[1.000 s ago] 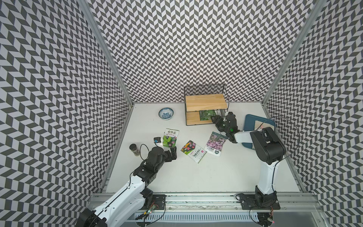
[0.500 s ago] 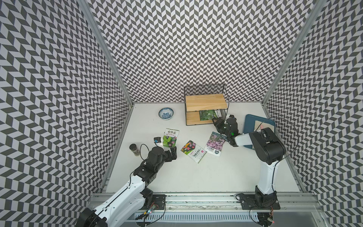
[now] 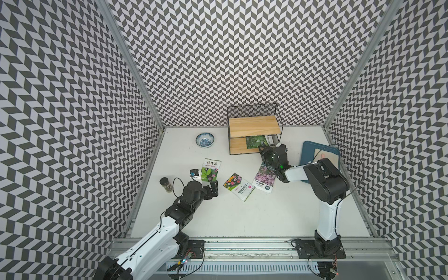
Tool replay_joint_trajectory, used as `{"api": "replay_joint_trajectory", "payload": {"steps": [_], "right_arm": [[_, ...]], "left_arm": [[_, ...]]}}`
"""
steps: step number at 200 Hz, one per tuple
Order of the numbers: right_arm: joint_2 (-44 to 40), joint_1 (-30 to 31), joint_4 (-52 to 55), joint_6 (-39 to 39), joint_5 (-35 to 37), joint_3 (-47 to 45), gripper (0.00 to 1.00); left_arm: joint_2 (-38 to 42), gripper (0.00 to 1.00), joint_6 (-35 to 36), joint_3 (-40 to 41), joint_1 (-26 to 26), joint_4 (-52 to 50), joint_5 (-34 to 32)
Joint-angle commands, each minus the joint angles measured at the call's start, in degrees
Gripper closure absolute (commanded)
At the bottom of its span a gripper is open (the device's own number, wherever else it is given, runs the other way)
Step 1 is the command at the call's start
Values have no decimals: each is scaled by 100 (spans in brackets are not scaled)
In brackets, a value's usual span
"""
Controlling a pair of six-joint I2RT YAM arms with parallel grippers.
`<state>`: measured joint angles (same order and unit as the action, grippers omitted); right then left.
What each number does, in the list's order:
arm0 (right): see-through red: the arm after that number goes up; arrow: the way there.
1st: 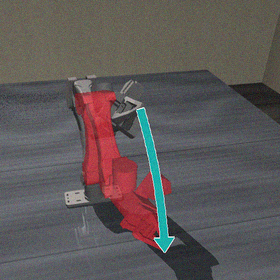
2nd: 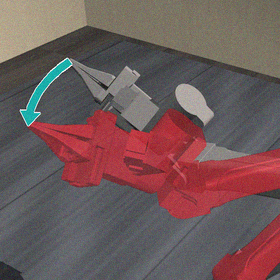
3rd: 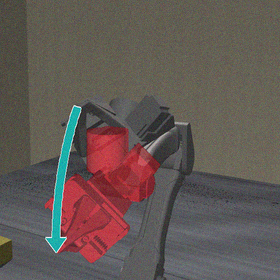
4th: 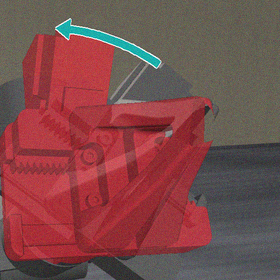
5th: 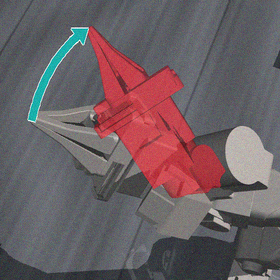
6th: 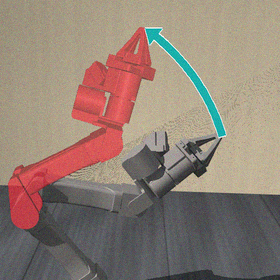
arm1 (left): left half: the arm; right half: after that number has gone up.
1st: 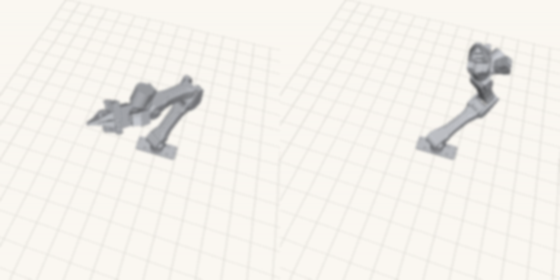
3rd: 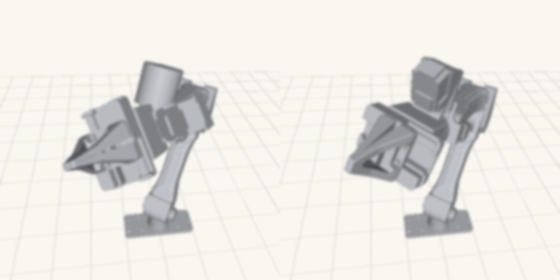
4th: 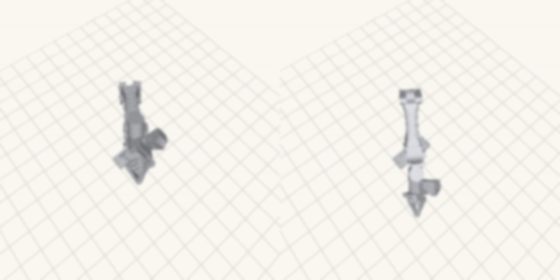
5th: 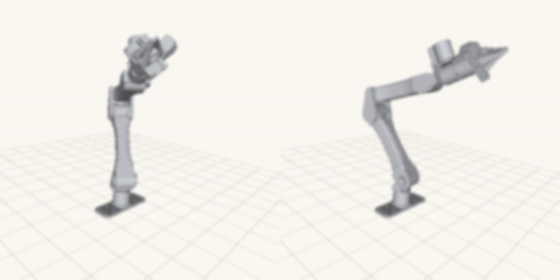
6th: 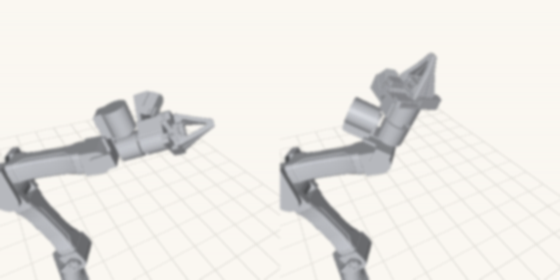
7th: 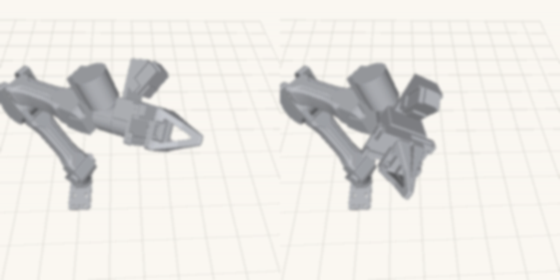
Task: Take the seed bag off the shelf
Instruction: Pick up the seed packet from the shelf.
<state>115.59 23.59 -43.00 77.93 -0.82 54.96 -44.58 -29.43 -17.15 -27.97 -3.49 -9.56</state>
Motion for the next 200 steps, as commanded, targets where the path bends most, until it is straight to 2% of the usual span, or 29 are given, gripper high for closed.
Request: {"api": "replay_joint_trajectory", "payload": {"steps": [1, 69, 93, 108, 116, 200], "right_arm": [[57, 132, 290, 426, 581, 252, 54], [335, 271, 1302, 891, 848, 1040, 54], [405, 290, 1307, 1059, 867, 1038, 55], [498, 288, 1272, 1116, 786, 1069, 66], [545, 286, 1212, 1191, 751, 1048, 69], [754, 293, 1169, 1147, 785, 1176, 68]], "left_arm": [[2, 0, 69, -8, 41, 133, 51], [2, 0, 93, 1, 54, 149, 94], [-16, 0, 110, 1, 85, 167, 111], [-12, 0, 121, 3, 98, 158, 141], [-2, 0, 121, 10, 107, 155, 152], [63, 0, 126, 35, 176, 152, 244]]}}
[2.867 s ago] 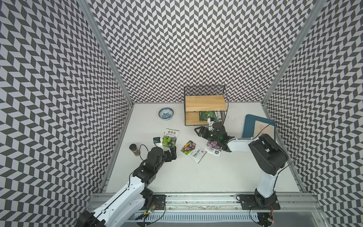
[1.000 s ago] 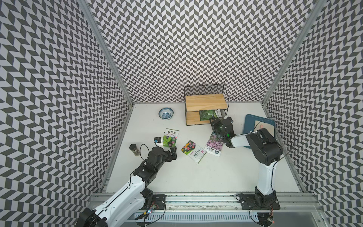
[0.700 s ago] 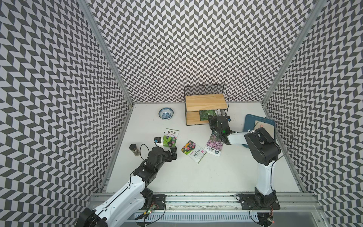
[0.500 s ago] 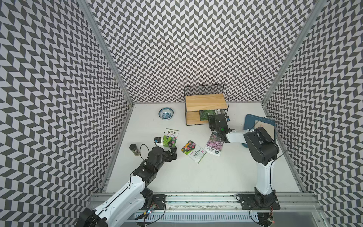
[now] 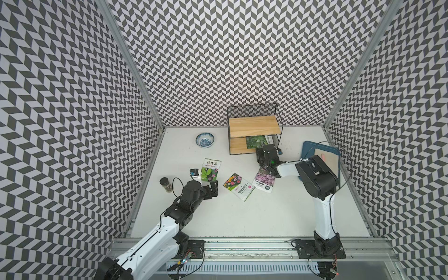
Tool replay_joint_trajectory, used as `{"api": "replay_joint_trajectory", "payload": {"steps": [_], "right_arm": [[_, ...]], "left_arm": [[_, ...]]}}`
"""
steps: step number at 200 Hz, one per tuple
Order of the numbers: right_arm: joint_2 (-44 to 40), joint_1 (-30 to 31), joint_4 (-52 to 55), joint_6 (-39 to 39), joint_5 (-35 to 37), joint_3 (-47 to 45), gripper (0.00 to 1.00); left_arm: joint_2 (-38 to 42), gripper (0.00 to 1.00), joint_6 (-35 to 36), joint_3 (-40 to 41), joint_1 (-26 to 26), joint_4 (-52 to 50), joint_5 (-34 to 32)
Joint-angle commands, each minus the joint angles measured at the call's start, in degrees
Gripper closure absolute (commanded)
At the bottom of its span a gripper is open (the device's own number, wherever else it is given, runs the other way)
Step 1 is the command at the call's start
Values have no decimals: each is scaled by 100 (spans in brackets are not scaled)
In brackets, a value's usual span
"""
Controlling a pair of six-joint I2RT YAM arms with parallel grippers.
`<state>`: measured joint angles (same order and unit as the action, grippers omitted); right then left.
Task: Take the seed bag off the shelf
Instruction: Pick up the seed packet from the shelf.
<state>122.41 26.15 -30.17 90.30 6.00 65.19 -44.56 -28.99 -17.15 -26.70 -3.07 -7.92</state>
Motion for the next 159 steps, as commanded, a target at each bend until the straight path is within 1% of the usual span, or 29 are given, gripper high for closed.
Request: {"api": "replay_joint_trajectory", "payload": {"steps": [1, 36, 87, 159], "right_arm": [[72, 38, -113, -95, 103, 157, 68], [85, 28, -59, -92, 156, 279, 68], [252, 23, -55, 150, 189, 395, 68], [309, -41, 25, 130, 261, 537, 68]], "left_arm": [[61, 0, 85, 36, 50, 112, 80], [60, 0, 96, 41, 68, 123, 107], [77, 0, 104, 45, 97, 115, 151], [106, 0, 113, 54, 123, 114, 194]]}}
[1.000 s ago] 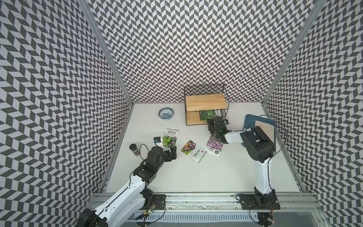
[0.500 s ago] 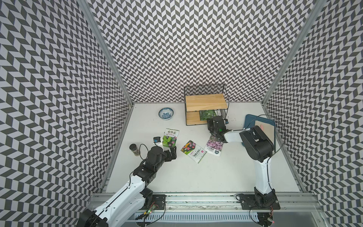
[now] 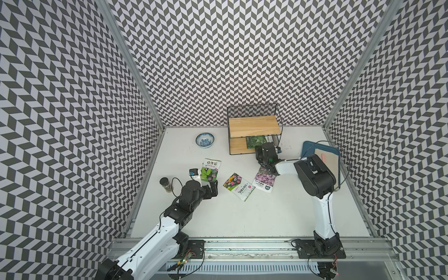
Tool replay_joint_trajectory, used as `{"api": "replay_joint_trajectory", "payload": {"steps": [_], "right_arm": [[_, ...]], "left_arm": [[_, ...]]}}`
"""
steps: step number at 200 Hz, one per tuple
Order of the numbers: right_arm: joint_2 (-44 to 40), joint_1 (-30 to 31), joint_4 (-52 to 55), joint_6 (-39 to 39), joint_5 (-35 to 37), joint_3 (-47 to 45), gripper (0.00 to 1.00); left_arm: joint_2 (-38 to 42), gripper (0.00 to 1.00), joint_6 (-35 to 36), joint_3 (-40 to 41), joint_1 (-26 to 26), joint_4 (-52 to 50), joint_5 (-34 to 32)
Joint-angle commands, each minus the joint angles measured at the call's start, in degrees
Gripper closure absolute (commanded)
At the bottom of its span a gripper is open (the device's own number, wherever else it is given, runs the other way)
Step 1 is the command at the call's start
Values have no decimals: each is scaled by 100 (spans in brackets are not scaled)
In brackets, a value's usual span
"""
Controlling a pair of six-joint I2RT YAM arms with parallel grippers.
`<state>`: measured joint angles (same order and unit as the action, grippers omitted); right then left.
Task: Take the seed bag off the shelf
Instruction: Pick up the seed packet from the shelf.
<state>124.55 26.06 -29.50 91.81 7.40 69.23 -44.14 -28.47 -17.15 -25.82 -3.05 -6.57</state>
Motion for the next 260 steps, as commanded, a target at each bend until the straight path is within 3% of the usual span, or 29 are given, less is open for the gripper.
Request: {"api": "replay_joint_trajectory", "payload": {"steps": [1, 84, 112, 189, 235, 260], "right_arm": [[95, -36, -41, -22, 117, 138, 68], [278, -58, 208, -20, 86, 389, 68], [403, -71, 189, 38, 24, 415, 75], [585, -135, 238, 21, -28, 587, 76], [715, -182, -11, -23, -189, 567, 100], [733, -181, -195, -38, -266, 466, 100]], "left_arm": [[64, 0, 61, 54, 34, 116, 59], [81, 0, 61, 62, 56, 120, 77], [89, 0, 61, 71, 65, 120, 84], [108, 0, 70, 76, 82, 113, 103], [105, 0, 70, 82, 87, 124, 112], [107, 0, 70, 89, 100, 138, 121]]}}
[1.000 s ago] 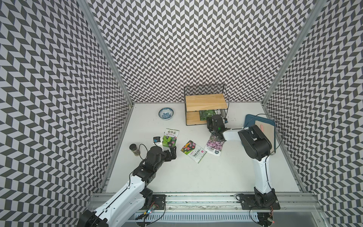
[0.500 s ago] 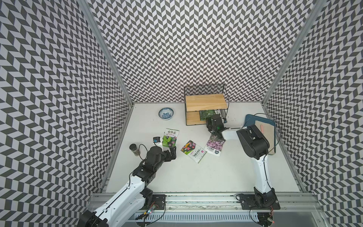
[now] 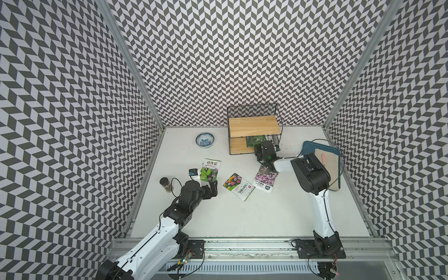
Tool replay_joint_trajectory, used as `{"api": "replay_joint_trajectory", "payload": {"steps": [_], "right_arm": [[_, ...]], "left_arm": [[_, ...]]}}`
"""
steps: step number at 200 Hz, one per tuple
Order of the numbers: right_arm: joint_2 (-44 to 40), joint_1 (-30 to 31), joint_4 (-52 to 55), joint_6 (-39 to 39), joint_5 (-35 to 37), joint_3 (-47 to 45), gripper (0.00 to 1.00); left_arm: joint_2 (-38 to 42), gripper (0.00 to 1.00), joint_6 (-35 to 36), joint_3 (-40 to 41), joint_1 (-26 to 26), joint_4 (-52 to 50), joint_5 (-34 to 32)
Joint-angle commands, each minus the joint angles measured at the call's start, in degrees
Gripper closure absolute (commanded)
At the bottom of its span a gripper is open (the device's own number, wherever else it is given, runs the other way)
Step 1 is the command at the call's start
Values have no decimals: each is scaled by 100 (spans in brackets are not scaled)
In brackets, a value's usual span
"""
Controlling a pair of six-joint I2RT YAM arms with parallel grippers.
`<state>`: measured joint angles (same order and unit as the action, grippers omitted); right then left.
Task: Take the seed bag off the shelf
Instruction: Pick up the seed packet from the shelf.
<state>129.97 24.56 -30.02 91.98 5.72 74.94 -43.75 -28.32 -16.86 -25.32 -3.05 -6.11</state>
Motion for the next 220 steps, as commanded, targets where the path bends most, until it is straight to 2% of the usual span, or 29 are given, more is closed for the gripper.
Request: {"api": "replay_joint_trajectory", "payload": {"steps": [1, 73, 132, 220], "right_arm": [[189, -30, -152, -57, -97, -103, 100], [-421, -30, -722, -622, -275, -573, 100], [-735, -25, -1282, -1311, -792, -932, 100], [-772, -136, -1177, -2263, -1733, -939, 100]], "left_arm": [[68, 0, 54, 65, 47, 138, 75], [52, 0, 54, 63, 62, 151, 82], [59, 0, 45, 69, 64, 148, 92], [62, 0, 36, 69, 73, 139, 82]]}}
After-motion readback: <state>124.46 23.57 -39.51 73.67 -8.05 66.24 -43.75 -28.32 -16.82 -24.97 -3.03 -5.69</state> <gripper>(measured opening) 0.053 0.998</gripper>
